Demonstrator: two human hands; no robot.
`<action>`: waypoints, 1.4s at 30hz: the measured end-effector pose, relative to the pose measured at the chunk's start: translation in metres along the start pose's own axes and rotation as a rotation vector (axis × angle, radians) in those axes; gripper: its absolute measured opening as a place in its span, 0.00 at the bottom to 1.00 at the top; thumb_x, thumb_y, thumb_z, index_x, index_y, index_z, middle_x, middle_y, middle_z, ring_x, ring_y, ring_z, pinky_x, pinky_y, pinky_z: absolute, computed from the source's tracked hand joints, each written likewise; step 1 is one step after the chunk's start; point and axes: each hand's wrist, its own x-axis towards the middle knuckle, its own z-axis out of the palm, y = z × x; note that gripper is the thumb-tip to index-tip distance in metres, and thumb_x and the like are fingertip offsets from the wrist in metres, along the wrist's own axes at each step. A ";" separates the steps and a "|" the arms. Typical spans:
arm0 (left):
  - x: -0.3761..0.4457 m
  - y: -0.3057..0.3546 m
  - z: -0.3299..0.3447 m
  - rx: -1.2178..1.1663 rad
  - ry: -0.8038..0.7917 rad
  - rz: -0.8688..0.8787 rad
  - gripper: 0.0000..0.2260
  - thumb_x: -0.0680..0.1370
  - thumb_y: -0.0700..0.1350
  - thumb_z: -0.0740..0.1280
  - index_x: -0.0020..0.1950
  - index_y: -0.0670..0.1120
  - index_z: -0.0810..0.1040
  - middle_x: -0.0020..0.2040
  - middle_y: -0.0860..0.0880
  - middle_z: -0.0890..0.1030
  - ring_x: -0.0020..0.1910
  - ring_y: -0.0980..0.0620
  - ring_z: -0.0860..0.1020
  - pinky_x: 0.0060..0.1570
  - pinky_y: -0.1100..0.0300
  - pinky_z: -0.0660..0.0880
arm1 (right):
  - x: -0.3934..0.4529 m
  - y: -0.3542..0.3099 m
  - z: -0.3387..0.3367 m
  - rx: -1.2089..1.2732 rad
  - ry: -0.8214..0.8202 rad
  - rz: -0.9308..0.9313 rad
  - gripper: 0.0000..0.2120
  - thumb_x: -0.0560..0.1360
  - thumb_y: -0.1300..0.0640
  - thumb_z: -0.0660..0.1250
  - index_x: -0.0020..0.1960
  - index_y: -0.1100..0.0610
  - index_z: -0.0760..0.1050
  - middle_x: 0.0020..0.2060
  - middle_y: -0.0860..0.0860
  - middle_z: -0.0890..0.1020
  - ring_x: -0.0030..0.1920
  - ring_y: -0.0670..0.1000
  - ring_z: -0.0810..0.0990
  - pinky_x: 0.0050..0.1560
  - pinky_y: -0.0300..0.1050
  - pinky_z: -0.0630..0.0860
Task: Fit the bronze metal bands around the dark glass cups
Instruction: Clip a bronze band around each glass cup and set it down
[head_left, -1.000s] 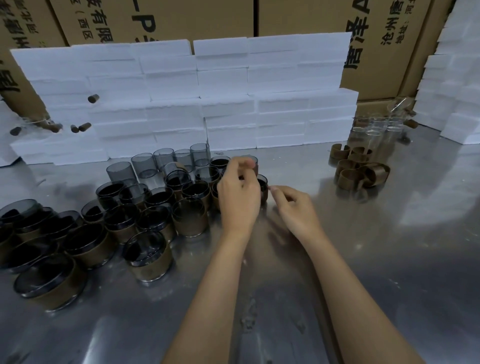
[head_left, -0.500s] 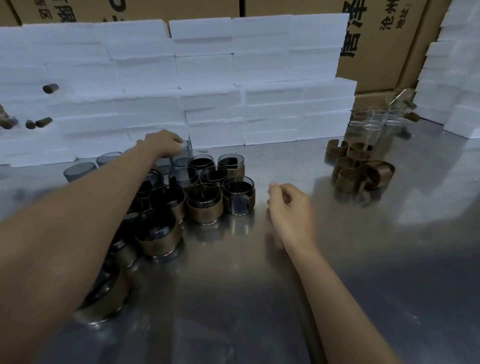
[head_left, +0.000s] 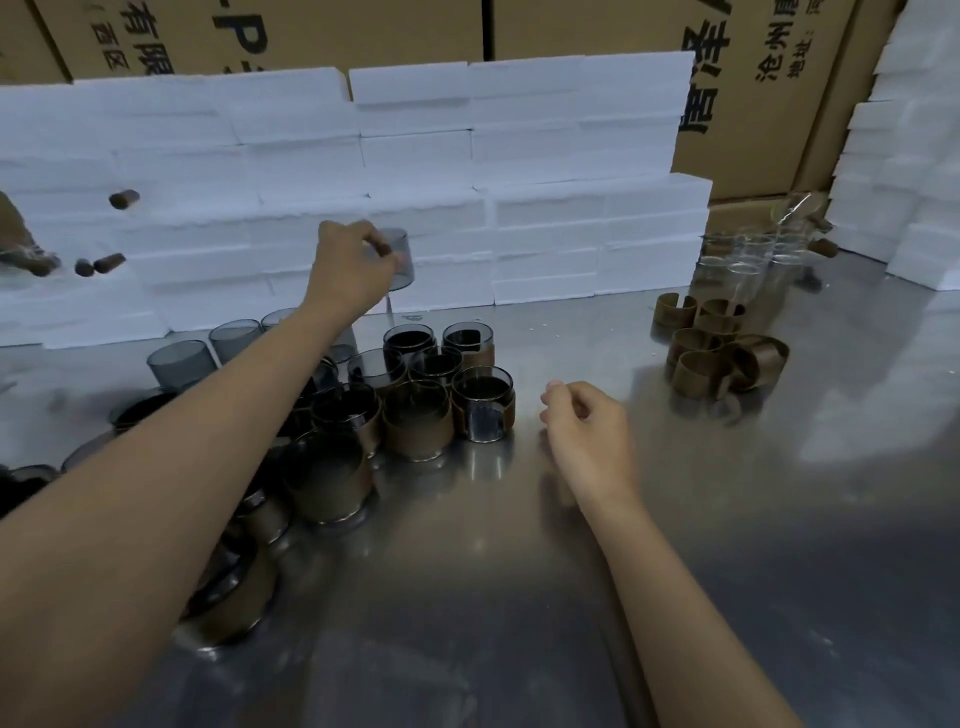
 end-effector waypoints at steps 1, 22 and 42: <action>-0.008 0.013 -0.005 -0.058 0.012 0.029 0.05 0.78 0.42 0.72 0.52 0.43 0.80 0.64 0.36 0.75 0.60 0.40 0.78 0.50 0.61 0.74 | 0.000 -0.002 -0.001 0.012 0.002 0.009 0.16 0.78 0.44 0.61 0.41 0.52 0.79 0.41 0.48 0.84 0.49 0.54 0.83 0.55 0.58 0.81; -0.194 0.065 0.069 -1.010 -0.471 -0.368 0.20 0.86 0.57 0.57 0.63 0.48 0.83 0.56 0.48 0.87 0.55 0.52 0.84 0.59 0.55 0.77 | -0.011 -0.027 -0.037 0.548 -0.595 0.125 0.19 0.71 0.38 0.73 0.53 0.51 0.86 0.53 0.55 0.86 0.57 0.56 0.85 0.63 0.55 0.78; -0.189 0.048 0.072 -0.843 -0.264 -0.353 0.19 0.75 0.60 0.74 0.52 0.44 0.84 0.35 0.59 0.81 0.33 0.63 0.77 0.35 0.70 0.72 | -0.015 -0.027 -0.018 0.076 0.020 -0.076 0.18 0.86 0.49 0.57 0.58 0.61 0.80 0.50 0.61 0.84 0.49 0.58 0.85 0.50 0.59 0.84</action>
